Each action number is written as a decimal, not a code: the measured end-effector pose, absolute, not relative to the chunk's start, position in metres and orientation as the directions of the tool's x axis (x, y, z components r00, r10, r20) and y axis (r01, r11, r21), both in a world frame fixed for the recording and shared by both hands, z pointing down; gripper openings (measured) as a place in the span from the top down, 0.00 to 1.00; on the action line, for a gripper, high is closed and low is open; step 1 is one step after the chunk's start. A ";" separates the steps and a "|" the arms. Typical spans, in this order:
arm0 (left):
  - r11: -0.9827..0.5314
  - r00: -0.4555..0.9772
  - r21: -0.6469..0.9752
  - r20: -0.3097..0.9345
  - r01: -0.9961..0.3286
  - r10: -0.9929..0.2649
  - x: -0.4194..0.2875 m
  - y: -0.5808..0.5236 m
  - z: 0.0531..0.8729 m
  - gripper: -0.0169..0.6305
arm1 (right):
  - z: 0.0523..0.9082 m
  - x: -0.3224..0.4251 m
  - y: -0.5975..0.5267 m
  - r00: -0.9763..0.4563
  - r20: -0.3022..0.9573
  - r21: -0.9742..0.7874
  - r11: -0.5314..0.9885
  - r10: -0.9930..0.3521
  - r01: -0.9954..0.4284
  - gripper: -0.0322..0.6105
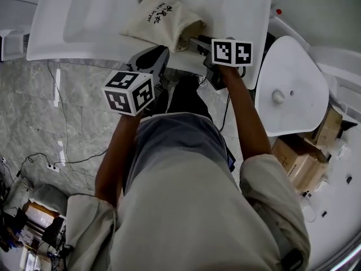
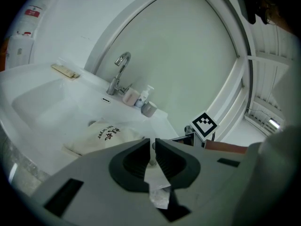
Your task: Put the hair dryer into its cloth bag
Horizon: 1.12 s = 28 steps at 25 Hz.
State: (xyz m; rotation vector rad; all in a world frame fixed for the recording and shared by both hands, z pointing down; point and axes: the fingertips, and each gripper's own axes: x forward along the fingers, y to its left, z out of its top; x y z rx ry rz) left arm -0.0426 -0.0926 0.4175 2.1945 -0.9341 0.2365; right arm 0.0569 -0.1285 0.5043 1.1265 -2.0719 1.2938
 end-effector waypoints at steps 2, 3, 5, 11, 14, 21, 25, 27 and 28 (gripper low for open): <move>-0.460 0.721 0.570 0.409 -0.681 -0.560 -0.048 -0.091 0.415 0.93 | 0.497 0.055 -0.124 -0.568 0.709 -0.523 0.229 -0.418 -0.821 0.68; -0.454 0.721 0.578 0.401 -0.678 -0.566 -0.051 -0.091 0.412 0.93 | 0.493 0.053 -0.121 -0.572 0.703 -0.525 0.233 -0.423 -0.818 0.69; -0.455 0.721 0.581 0.388 -0.675 -0.574 -0.054 -0.091 0.405 0.93 | 0.483 0.051 -0.114 -0.575 0.693 -0.523 0.245 -0.436 -0.816 0.69; -0.488 0.734 0.568 0.361 -0.662 -0.576 -0.057 -0.090 0.389 0.93 | 0.455 0.056 -0.103 -0.548 0.670 -0.489 0.258 -0.501 -0.833 0.70; -0.501 0.739 0.564 0.349 -0.657 -0.577 -0.061 -0.086 0.381 0.93 | 0.440 0.054 -0.099 -0.555 0.644 -0.495 0.266 -0.527 -0.827 0.72; -0.524 0.757 0.569 0.319 -0.634 -0.570 -0.068 -0.085 0.368 0.93 | 0.407 0.050 -0.099 -0.536 0.602 -0.467 0.284 -0.592 -0.837 0.74; -0.541 0.760 0.557 0.300 -0.631 -0.577 -0.072 -0.083 0.357 0.94 | 0.386 0.051 -0.098 -0.536 0.562 -0.463 0.298 -0.630 -0.835 0.76; -0.545 0.756 0.551 0.283 -0.632 -0.590 -0.076 -0.084 0.348 0.94 | 0.375 0.052 -0.096 -0.532 0.546 -0.455 0.304 -0.648 -0.837 0.77; -0.546 0.753 0.548 0.276 -0.633 -0.597 -0.078 -0.085 0.344 0.94 | 0.370 0.053 -0.095 -0.530 0.539 -0.451 0.306 -0.655 -0.838 0.78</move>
